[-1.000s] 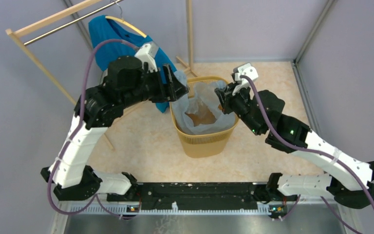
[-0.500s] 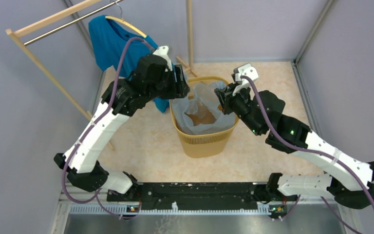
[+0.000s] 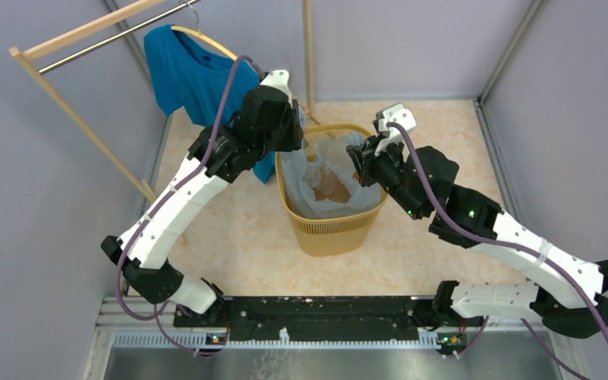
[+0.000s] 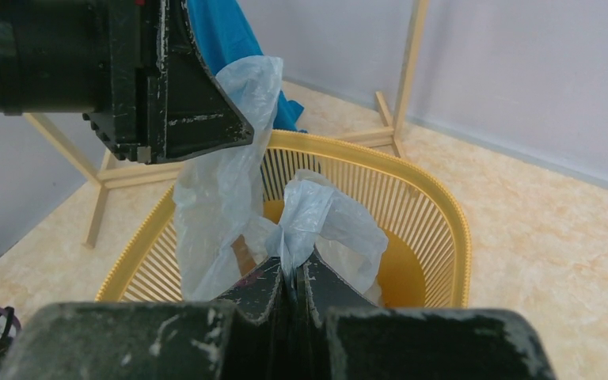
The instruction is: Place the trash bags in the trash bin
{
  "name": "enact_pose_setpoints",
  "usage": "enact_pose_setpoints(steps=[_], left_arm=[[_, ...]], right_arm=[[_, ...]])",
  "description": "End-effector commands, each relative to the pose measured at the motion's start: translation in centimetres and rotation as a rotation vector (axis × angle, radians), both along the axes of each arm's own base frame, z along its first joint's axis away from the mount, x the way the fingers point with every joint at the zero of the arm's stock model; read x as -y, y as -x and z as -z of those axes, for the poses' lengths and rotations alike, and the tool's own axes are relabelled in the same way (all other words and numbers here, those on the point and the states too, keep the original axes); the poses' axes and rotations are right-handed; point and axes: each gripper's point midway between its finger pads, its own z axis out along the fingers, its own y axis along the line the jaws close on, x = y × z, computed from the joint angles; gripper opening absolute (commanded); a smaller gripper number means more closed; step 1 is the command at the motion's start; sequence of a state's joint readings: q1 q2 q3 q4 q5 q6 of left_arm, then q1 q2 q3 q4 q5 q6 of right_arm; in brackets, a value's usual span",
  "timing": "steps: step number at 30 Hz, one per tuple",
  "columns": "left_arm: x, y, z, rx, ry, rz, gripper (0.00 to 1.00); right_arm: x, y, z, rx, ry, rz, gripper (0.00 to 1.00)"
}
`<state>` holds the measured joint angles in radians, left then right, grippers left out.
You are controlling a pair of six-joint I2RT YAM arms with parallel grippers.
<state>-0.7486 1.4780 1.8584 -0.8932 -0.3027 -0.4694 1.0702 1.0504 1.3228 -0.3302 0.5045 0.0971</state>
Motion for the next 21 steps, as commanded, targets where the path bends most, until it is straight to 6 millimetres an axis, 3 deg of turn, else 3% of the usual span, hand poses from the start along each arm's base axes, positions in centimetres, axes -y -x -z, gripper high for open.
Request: enact_pose_setpoints(steps=[1,6,10,14,17,21], left_arm=[[-0.7,-0.8,-0.8,0.072,-0.039,-0.009,0.27],[-0.8,1.9,-2.7,0.127,0.035,0.102,0.01],[-2.2,6.1,-4.8,0.225,0.154,0.196,0.0],[-4.9,11.2,-8.3,0.406,0.343,0.265,0.0],[-7.0,13.5,-7.6,0.457,0.43,0.248,0.0],[-9.2,14.5,-5.1,0.429,0.436,0.181,0.0]], right_arm=[[0.7,0.1,-2.5,0.026,-0.066,0.012,0.0],[2.3,-0.2,-1.9,0.007,-0.064,0.085,0.0],[4.1,0.4,-0.8,-0.019,-0.077,0.118,0.05],[6.7,1.7,-0.1,-0.062,-0.098,0.147,0.05],[8.2,2.4,0.2,-0.093,-0.117,0.165,0.02],[9.9,3.6,1.4,-0.141,-0.159,0.174,0.01]])
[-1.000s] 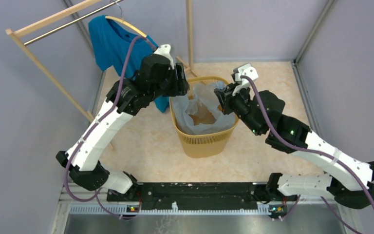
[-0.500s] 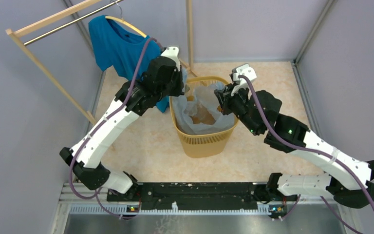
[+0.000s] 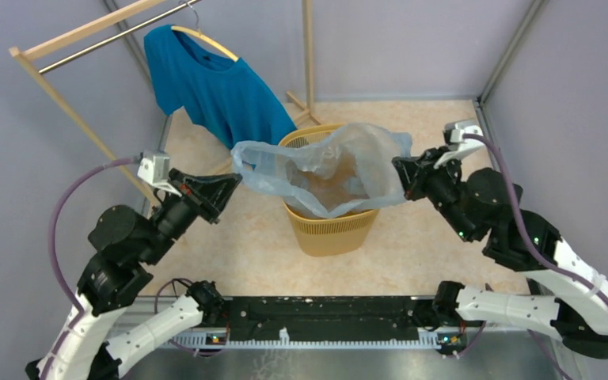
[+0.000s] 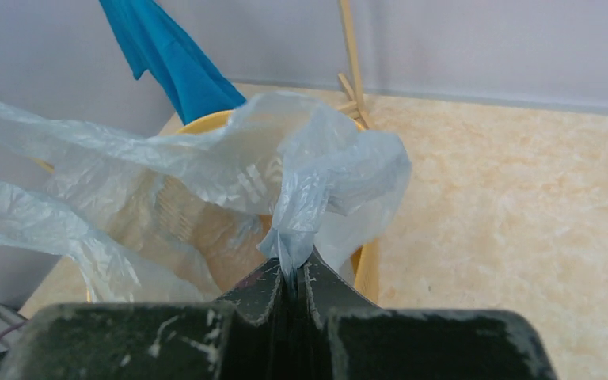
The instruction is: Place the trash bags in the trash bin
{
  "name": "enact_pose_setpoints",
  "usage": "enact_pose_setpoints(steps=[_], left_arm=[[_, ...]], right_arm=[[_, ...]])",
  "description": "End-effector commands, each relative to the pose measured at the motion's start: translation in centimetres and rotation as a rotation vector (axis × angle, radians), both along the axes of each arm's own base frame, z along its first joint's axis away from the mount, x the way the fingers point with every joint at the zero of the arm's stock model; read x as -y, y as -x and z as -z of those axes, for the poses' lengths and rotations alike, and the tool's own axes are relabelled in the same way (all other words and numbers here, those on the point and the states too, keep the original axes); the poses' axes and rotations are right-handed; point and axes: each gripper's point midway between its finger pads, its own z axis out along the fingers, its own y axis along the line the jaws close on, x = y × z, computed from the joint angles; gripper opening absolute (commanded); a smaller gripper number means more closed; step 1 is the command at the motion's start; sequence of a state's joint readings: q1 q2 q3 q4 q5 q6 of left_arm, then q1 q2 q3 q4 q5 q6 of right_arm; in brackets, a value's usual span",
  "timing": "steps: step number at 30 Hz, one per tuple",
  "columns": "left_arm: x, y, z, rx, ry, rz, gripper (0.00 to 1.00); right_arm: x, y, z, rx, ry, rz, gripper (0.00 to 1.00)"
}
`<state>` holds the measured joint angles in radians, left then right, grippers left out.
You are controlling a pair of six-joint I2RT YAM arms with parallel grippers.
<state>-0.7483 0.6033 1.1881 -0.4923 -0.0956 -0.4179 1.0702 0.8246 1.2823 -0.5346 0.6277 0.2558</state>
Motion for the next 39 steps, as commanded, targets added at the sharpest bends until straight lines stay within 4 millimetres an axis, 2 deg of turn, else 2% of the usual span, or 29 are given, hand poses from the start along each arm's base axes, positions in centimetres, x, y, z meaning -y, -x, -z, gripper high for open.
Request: enact_pose_setpoints(steps=[1,6,10,15,20,24,26,27,28,29,30,31,35,39], left_arm=[[-0.5,-0.3,2.1,-0.04,0.03,-0.036,0.0],[-1.5,-0.3,6.3,-0.162,-0.031,-0.09,0.0],[-2.1,0.0,8.0,-0.217,-0.057,-0.113,0.0],[-2.6,0.4,9.3,-0.282,-0.077,-0.129,0.0],[-2.1,0.5,9.3,-0.306,-0.053,-0.112,0.0],[-2.3,0.2,9.5,-0.329,-0.052,-0.137,0.0],[-2.3,0.1,9.6,-0.338,-0.047,-0.146,0.0],[-2.2,0.1,9.6,-0.341,-0.044,-0.146,0.0],[-2.2,0.0,9.6,-0.346,-0.04,-0.146,0.0],[-2.1,0.0,9.6,-0.355,-0.035,-0.146,0.03],[-2.1,0.1,9.6,-0.367,-0.027,-0.149,0.1],[-2.1,0.0,9.6,-0.39,-0.019,-0.16,0.2],[-1.3,0.6,9.1,-0.445,0.025,-0.125,0.63],[0.9,1.3,8.6,-0.464,0.083,-0.007,0.93]], right_arm=[[2.4,1.1,2.0,-0.074,-0.052,0.046,0.01],[3.8,1.9,5.2,-0.151,-0.075,0.08,0.01],[3.9,2.0,6.6,-0.181,-0.064,0.086,0.07],[3.0,2.3,7.8,-0.229,-0.045,0.06,0.5],[1.7,3.2,7.9,-0.326,-0.152,0.03,0.88],[1.0,3.8,8.5,-0.414,-0.231,0.032,0.93],[0.1,4.2,8.3,-0.418,-0.27,-0.013,0.88],[-0.3,4.2,8.3,-0.41,-0.288,-0.031,0.81],[-0.5,4.1,8.3,-0.401,-0.306,-0.039,0.69],[-0.8,4.0,8.2,-0.391,-0.325,-0.047,0.53],[-1.0,4.0,7.9,-0.381,-0.338,-0.059,0.38],[-1.2,4.0,7.6,-0.37,-0.352,-0.072,0.31],[-2.0,4.4,7.3,-0.363,-0.353,-0.124,0.17],[-2.2,4.6,6.8,-0.345,-0.36,-0.15,0.1]])
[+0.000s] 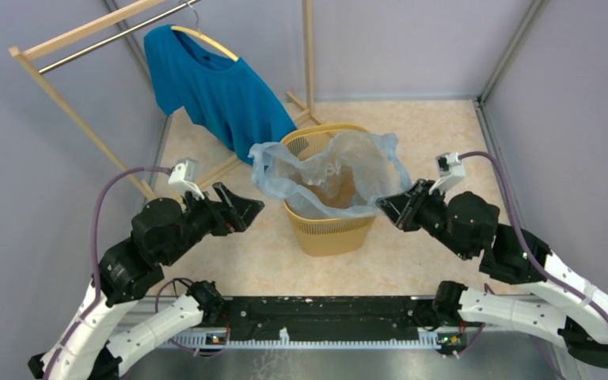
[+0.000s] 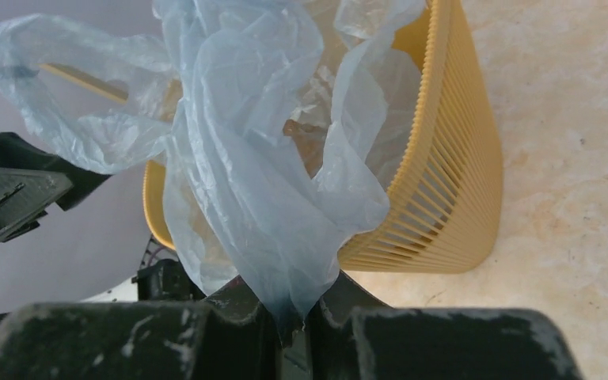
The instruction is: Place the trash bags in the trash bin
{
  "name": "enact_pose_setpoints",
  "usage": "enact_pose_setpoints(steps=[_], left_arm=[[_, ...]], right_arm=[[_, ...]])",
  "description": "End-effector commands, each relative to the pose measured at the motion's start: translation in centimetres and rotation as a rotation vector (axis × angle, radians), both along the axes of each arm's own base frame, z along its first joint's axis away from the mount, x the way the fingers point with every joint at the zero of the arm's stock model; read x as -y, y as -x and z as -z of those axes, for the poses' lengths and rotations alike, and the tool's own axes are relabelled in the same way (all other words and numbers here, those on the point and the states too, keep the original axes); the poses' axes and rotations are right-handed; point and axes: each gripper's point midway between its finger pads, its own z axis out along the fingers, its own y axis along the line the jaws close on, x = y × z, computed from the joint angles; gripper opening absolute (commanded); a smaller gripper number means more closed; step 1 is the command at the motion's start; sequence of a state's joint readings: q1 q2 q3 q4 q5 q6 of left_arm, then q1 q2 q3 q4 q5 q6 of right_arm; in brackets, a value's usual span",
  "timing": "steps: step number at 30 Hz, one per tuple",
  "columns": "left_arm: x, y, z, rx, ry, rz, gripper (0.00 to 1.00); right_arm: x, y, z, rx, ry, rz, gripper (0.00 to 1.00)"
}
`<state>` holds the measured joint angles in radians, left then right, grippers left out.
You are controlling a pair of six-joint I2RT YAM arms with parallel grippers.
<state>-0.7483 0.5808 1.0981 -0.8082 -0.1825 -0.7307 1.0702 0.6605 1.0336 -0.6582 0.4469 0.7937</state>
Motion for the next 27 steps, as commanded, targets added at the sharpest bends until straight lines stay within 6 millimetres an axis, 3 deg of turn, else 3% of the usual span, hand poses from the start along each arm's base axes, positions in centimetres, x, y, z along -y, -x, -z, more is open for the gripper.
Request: enact_pose_setpoints(steps=[1,5,10,16,19,22,27], left_arm=[[2.6,0.8,-1.7,-0.009,0.127,0.106,0.98],[3.9,-0.1,-1.6,-0.016,0.163,0.114,0.99],[6.3,-0.3,-4.8,0.078,0.199,0.229,0.99],[6.0,-2.1,-4.9,0.084,0.159,0.155,0.98],[5.5,-3.5,-3.9,0.038,0.131,0.07,0.84],[5.4,-4.0,-4.2,0.058,0.137,0.046,0.7],[5.0,-4.3,-3.9,0.065,0.119,0.025,0.3]], right_arm=[[-0.8,0.3,-2.1,0.056,-0.078,-0.047,0.09],[-0.9,0.4,-2.0,0.062,-0.076,-0.059,0.07],[-1.1,0.4,-1.8,0.069,-0.063,-0.07,0.02],[-1.5,0.5,-1.8,0.078,-0.059,-0.09,0.0],[-1.6,0.6,-1.5,0.075,-0.054,-0.099,0.0],[-1.5,0.6,-1.2,0.069,-0.039,-0.1,0.0],[-1.0,0.6,-1.0,0.077,-0.009,-0.095,0.0]])
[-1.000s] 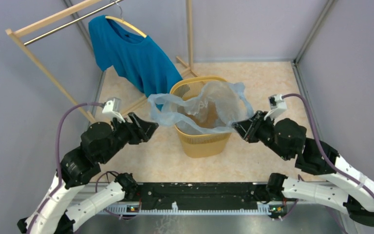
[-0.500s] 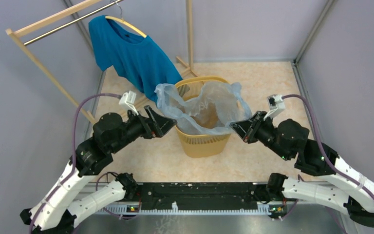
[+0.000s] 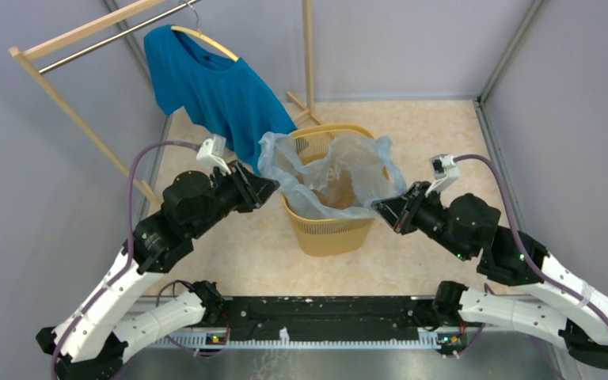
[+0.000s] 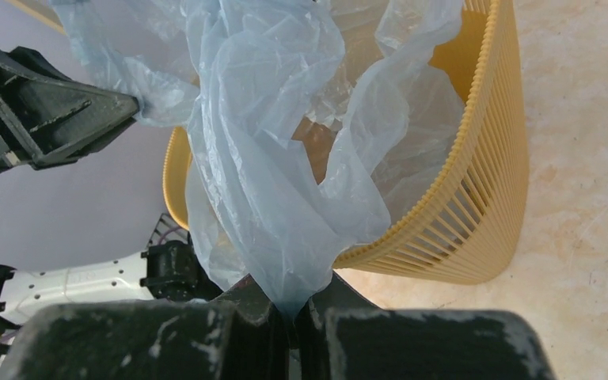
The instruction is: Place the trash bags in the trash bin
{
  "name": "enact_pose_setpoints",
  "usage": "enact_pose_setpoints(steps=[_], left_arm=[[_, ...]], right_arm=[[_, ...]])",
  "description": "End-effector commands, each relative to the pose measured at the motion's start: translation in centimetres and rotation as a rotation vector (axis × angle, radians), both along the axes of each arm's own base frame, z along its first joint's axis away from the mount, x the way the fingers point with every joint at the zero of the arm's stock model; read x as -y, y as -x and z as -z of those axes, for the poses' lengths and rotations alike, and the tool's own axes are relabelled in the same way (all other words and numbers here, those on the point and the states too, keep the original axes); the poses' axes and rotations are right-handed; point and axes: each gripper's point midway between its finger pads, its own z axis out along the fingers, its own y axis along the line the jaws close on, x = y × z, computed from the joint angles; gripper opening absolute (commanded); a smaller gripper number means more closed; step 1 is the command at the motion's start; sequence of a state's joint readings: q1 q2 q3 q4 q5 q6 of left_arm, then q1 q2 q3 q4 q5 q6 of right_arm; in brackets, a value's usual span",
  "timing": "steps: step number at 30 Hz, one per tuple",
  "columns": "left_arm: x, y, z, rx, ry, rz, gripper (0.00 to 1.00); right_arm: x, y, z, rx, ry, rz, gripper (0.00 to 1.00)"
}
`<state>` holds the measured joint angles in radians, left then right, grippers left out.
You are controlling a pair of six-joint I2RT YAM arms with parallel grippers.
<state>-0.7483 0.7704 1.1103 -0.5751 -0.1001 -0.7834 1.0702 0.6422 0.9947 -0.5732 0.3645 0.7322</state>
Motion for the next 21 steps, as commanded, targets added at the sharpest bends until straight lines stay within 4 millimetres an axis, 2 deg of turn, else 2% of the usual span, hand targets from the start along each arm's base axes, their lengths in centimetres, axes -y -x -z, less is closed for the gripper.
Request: enact_pose_setpoints(steps=[1,3,7,12,16,21], left_arm=[[-0.7,-0.6,-1.9,0.06,0.02,-0.047,0.22],[-0.9,-0.1,-1.7,0.057,0.016,-0.032,0.11],[-0.8,2.2,-2.0,0.091,0.04,0.069,0.0],[-1.5,5.6,-1.5,0.12,0.07,0.174,0.0],[-2.0,6.7,1.0,0.077,0.059,0.189,0.0],[-1.0,7.2,4.1,-0.005,0.035,0.24,0.0]], right_arm=[[0.6,-0.1,-0.5,0.028,0.018,0.004,0.0],[1.1,-0.2,-0.5,0.031,0.034,0.022,0.0],[1.6,0.0,-0.7,0.04,0.042,0.019,0.03],[1.7,0.5,-0.3,0.042,0.049,-0.006,0.03],[2.8,0.5,1.1,0.017,0.092,0.028,0.04],[3.5,0.0,2.0,0.016,0.114,0.072,0.1]])
